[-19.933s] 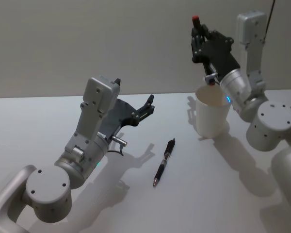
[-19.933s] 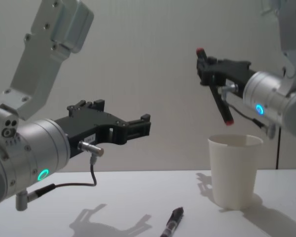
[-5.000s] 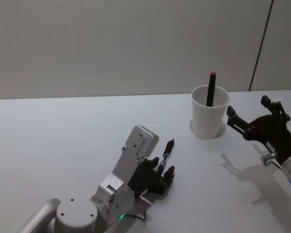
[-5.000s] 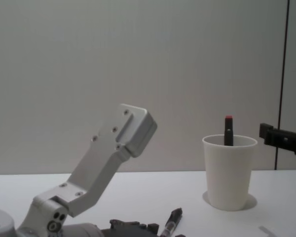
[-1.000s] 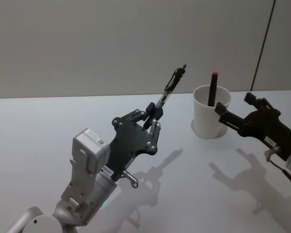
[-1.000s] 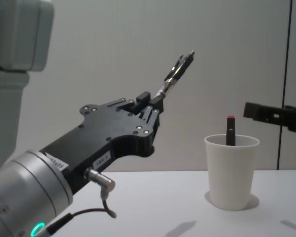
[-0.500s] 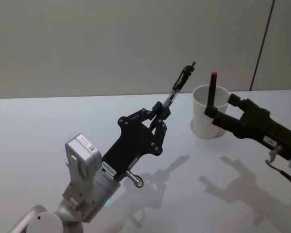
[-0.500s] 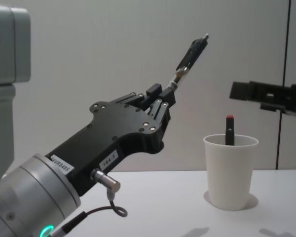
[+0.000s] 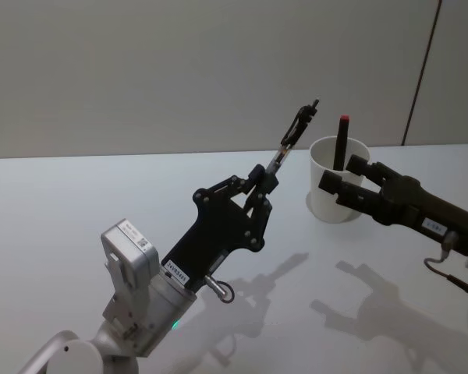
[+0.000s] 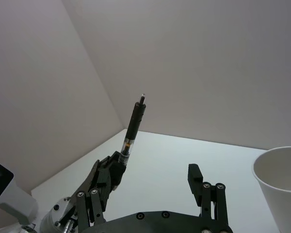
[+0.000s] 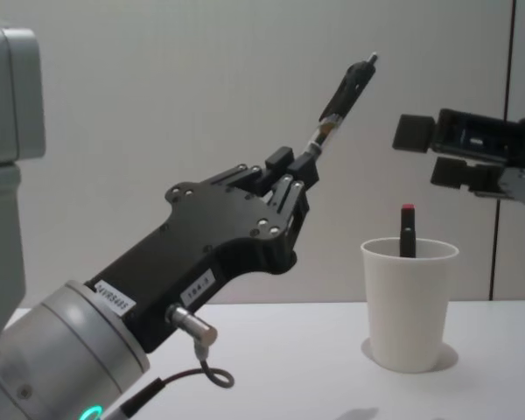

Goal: Place the pen into the pen holder.

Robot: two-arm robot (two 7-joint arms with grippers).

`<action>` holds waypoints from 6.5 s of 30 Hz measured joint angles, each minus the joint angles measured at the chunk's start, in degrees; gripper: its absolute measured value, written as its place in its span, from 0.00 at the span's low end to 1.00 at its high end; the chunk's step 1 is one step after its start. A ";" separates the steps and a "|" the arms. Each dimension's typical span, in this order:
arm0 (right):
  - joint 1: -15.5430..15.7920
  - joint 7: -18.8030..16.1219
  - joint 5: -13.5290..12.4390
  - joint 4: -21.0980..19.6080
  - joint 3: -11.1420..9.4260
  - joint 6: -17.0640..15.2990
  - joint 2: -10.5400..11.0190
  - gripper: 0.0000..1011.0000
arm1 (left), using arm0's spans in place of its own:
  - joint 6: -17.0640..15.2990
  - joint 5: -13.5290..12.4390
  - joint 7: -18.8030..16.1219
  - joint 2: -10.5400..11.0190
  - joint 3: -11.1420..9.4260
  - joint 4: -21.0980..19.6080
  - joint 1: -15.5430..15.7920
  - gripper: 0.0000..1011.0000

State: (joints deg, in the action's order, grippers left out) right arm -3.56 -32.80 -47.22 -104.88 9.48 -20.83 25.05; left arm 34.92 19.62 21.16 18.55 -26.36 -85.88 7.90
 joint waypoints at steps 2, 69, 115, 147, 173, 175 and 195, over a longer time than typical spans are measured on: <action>-0.37 -0.28 -1.04 0.45 0.18 -0.30 -0.14 0.99 | 0.23 0.26 0.35 -0.13 0.00 0.24 0.07 0.12; -5.62 8.04 -4.89 4.12 8.28 4.54 -9.78 0.99 | 1.33 1.49 2.03 -0.69 -0.01 1.33 0.46 0.12; -6.79 11.67 -4.90 5.57 9.65 6.05 -9.54 0.99 | 1.32 1.49 2.03 -0.69 -0.01 1.33 0.46 0.12; -7.00 9.11 -4.95 4.96 9.88 7.49 -7.55 0.99 | 1.32 1.48 2.03 -0.69 -0.01 1.33 0.46 0.12; -8.93 6.59 -4.86 7.91 10.18 7.65 -7.91 0.99 | 1.32 1.49 2.02 -0.69 -0.01 1.33 0.46 0.12; -8.99 6.50 -4.87 8.00 10.20 7.66 -7.92 0.99 | 1.32 1.49 2.03 -0.69 -0.01 1.33 0.46 0.12; -9.19 6.16 -4.95 8.28 10.20 7.66 -7.95 0.48 | 1.32 1.49 2.02 -0.69 -0.01 1.33 0.46 0.12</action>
State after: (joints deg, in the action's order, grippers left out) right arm -12.75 -26.64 -52.17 -96.59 19.68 -13.17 17.11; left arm 36.24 21.11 23.19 17.86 -26.37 -84.55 8.36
